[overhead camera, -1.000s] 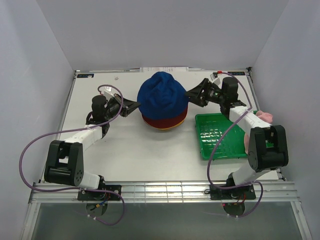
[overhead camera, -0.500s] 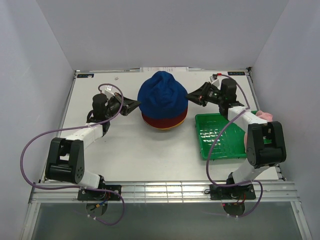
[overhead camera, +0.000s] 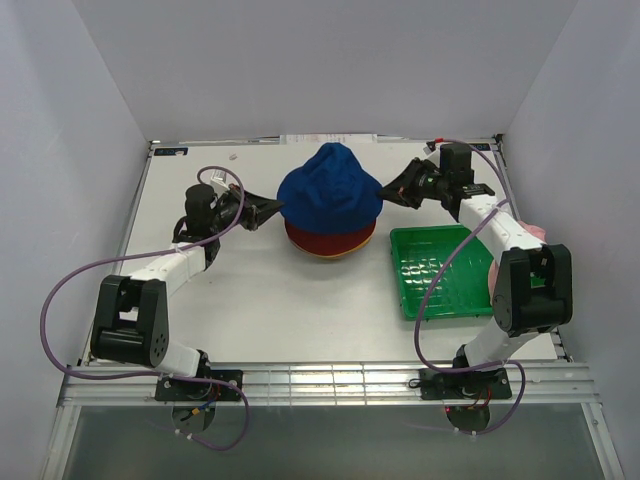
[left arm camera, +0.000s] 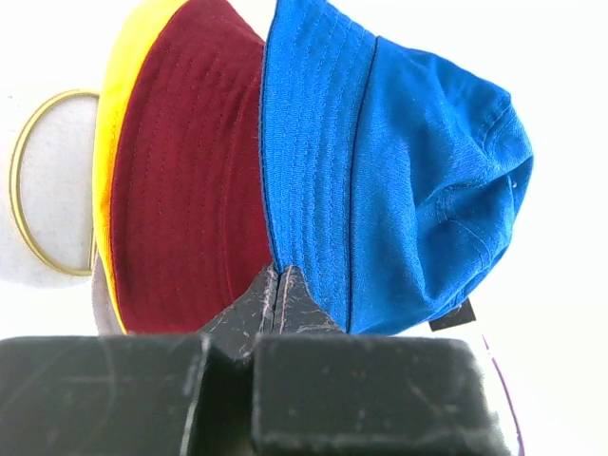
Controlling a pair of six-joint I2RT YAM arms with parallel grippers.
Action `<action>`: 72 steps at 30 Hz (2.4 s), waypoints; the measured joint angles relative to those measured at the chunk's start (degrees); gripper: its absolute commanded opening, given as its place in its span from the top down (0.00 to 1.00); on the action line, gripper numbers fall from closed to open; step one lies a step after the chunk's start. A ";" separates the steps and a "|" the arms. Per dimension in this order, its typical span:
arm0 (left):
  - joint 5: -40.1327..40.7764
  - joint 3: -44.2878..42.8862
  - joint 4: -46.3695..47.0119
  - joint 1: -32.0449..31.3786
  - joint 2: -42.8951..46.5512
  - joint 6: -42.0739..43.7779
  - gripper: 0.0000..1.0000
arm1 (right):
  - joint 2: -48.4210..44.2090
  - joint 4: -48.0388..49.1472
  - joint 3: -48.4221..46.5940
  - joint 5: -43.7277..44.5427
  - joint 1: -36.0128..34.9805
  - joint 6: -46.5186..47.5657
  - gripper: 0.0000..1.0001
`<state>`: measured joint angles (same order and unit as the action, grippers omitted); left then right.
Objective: Stack the hats
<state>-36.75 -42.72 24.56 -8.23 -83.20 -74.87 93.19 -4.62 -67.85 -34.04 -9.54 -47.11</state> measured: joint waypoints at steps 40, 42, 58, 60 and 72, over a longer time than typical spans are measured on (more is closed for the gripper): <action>1.20 0.13 -5.92 -0.61 -7.52 2.91 1.00 | 3.06 -10.21 -1.22 10.75 -4.39 11.80 0.92; 1.09 0.15 -5.57 -0.63 -7.87 3.02 1.00 | 3.26 -10.10 -1.22 11.41 -4.76 12.22 0.92; 0.37 0.79 -1.81 -0.63 -10.71 5.22 1.00 | 5.22 -8.28 -1.25 14.25 -6.97 13.97 0.92; 0.24 0.79 -1.46 -0.63 -11.02 5.49 1.00 | 5.22 -8.17 -1.25 14.38 -7.04 14.32 0.92; 1.03 -1.90 -6.12 -0.63 -11.32 10.25 1.00 | 5.31 -7.50 -0.92 14.45 -7.10 14.84 0.92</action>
<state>-35.73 -44.62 18.44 -8.86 -94.52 -64.62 98.50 -12.12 -68.77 -19.59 -16.64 -32.27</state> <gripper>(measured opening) 0.015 0.081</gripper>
